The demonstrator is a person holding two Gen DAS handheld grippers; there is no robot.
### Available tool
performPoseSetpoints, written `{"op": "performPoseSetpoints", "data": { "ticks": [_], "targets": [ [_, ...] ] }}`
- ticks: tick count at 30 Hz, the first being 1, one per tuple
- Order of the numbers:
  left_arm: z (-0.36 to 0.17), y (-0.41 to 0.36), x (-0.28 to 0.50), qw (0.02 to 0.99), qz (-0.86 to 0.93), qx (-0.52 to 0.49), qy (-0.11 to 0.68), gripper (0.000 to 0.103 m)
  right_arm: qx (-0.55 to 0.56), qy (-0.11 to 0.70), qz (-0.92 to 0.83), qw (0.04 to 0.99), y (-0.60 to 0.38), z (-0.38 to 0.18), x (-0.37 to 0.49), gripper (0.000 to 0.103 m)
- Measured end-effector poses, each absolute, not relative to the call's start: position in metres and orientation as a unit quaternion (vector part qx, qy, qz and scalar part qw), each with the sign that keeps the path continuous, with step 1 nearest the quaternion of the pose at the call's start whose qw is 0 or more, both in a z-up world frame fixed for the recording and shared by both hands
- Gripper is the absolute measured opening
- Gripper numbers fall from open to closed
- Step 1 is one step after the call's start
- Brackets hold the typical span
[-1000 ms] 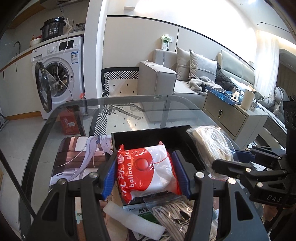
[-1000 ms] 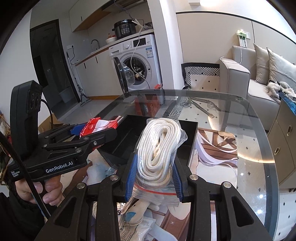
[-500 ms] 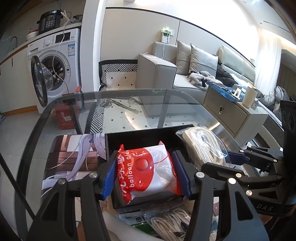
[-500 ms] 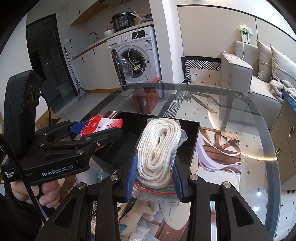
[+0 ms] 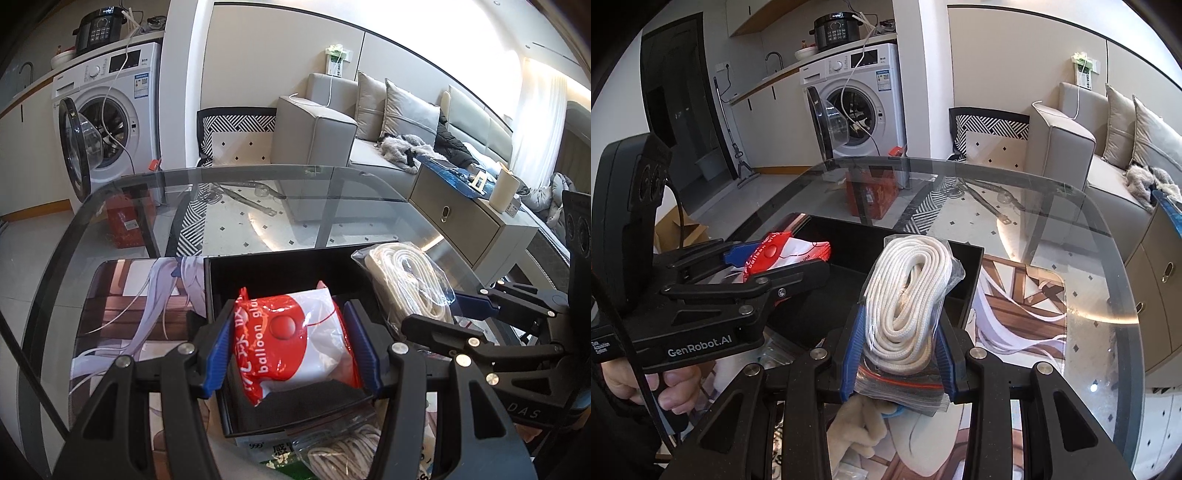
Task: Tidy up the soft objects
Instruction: 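Carry the red bag with left tool while right tool carries the rope bag over the black box, then open left tool to drop the red bag in the box while right tool drops the rope bag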
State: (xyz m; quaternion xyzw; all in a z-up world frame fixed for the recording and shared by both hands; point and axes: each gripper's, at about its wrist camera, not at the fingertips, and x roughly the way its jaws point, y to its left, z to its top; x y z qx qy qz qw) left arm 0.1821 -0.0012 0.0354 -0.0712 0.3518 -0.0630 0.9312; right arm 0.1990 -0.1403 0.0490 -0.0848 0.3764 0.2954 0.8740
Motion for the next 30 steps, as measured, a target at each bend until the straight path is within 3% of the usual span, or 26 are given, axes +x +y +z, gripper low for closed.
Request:
{"op": "performPoseSetpoints", "data": {
  "ticks": [7,9,16,20,24,27,30],
  "targets": [
    [0.030,0.000,0.186,0.928,-0.060,-0.072,0.359,0.057,-0.096,0.375,0.295,0.874,-0.135,0.044,0.203,0.038],
    [0.029,0.001,0.185,0.928,-0.059,-0.072,0.361,0.058,-0.099,0.369,0.292,0.877,-0.135,0.043,0.202,0.051],
    [0.032,0.002,0.181,0.929,-0.066,-0.069,0.357,0.063,-0.097,0.332,0.282,0.895,-0.142,0.055,0.190,0.072],
    [0.037,0.001,0.176,0.931,-0.078,-0.068,0.350,0.081,-0.097,0.313,0.275,0.904,-0.150,0.065,0.180,0.086],
    [0.044,0.002,0.167,0.935,-0.075,-0.067,0.339,0.095,-0.092,0.303,0.274,0.908,-0.157,0.073,0.171,0.090],
    [0.049,0.007,0.161,0.937,-0.071,-0.079,0.334,0.103,-0.088,0.297,0.272,0.911,-0.162,0.078,0.164,0.095],
    [0.056,0.013,0.154,0.940,-0.061,-0.082,0.325,0.103,-0.087,0.290,0.276,0.912,-0.167,0.084,0.154,0.098]
  ]
}}
